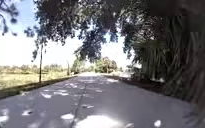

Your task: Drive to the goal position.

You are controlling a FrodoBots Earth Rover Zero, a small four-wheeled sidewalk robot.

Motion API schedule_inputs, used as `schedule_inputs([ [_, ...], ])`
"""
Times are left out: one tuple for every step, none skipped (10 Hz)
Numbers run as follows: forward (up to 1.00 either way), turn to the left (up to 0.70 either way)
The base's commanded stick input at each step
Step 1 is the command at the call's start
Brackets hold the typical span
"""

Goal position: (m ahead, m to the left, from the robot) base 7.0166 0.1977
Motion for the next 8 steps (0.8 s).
schedule_inputs([
  [0.85,0.0],
  [0.85,0.0],
  [0.85,0.0],
  [0.85,0.0],
  [0.85,0.0],
  [0.85,0.0],
  [0.85,0.0],
  [0.85,0.0],
])
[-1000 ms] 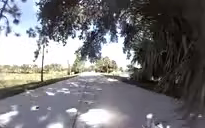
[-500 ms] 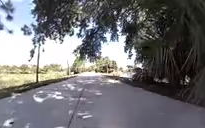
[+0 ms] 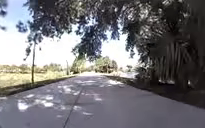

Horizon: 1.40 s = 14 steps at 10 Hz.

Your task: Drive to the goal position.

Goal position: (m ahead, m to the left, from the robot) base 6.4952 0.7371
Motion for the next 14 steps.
schedule_inputs([
  [0.85,0.0],
  [0.85,0.0],
  [0.85,0.0],
  [0.85,0.0],
  [0.85,0.0],
  [0.85,0.0],
  [0.85,0.0],
  [0.85,0.0],
  [0.85,0.0],
  [0.85,0.0],
  [0.85,0.0],
  [0.85,0.0],
  [0.85,0.0],
  [0.85,0.0],
])
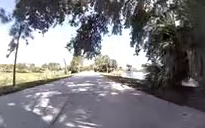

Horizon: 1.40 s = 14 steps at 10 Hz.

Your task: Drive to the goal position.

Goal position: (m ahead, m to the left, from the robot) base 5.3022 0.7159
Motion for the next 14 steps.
schedule_inputs([
  [0.85,0.0],
  [0.85,0.0],
  [0.85,0.0],
  [0.85,0.0],
  [0.85,0.0],
  [0.85,0.22],
  [0.85,0.33],
  [0.85,0.27],
  [0.85,0.12],
  [0.85,0.0],
  [0.85,0.0],
  [0.85,0.0],
  [0.85,0.0],
  [0.85,0.0],
])
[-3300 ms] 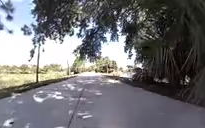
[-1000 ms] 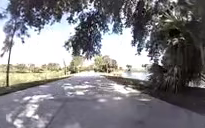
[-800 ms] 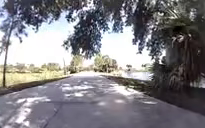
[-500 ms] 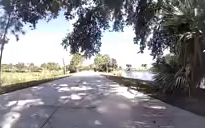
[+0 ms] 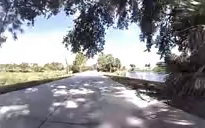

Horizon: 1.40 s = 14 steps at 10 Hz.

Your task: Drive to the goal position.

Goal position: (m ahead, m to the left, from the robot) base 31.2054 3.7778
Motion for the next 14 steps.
schedule_inputs([
  [0.85,0.0],
  [0.85,0.0],
  [0.85,0.0],
  [0.85,0.0],
  [0.85,0.0],
  [0.85,0.0],
  [0.85,0.0],
  [0.85,0.0],
  [0.85,0.0],
  [0.85,0.02],
  [0.85,0.34],
  [0.85,0.32],
  [0.85,0.0],
  [0.85,0.0],
])
